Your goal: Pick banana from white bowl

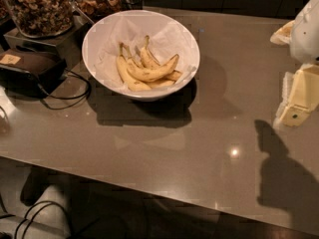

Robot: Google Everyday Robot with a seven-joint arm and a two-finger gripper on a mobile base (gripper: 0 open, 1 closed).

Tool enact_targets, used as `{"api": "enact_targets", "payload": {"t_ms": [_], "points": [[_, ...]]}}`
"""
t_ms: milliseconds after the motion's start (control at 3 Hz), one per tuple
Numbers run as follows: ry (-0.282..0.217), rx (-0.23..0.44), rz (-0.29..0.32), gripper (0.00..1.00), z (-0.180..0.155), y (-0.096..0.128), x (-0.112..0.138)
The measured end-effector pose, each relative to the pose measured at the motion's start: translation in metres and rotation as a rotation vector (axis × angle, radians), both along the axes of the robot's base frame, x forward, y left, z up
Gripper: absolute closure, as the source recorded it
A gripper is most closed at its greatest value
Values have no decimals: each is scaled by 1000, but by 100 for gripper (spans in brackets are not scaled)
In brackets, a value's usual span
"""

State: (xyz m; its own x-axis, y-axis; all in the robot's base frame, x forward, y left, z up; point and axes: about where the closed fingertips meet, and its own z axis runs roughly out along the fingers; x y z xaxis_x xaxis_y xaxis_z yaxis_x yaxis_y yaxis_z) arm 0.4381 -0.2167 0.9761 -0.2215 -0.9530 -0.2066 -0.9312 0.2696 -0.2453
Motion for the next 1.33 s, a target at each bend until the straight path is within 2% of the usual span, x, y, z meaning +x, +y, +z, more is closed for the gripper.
{"api": "enact_targets", "payload": {"t_ms": [333,667,1000,1333], "points": [[0,0,0,0,0,0,0],[32,-14,53,0,1,28,7],[78,-39,123,0,-1,66,24],[96,-60,173,0,-3,95,40]]}}
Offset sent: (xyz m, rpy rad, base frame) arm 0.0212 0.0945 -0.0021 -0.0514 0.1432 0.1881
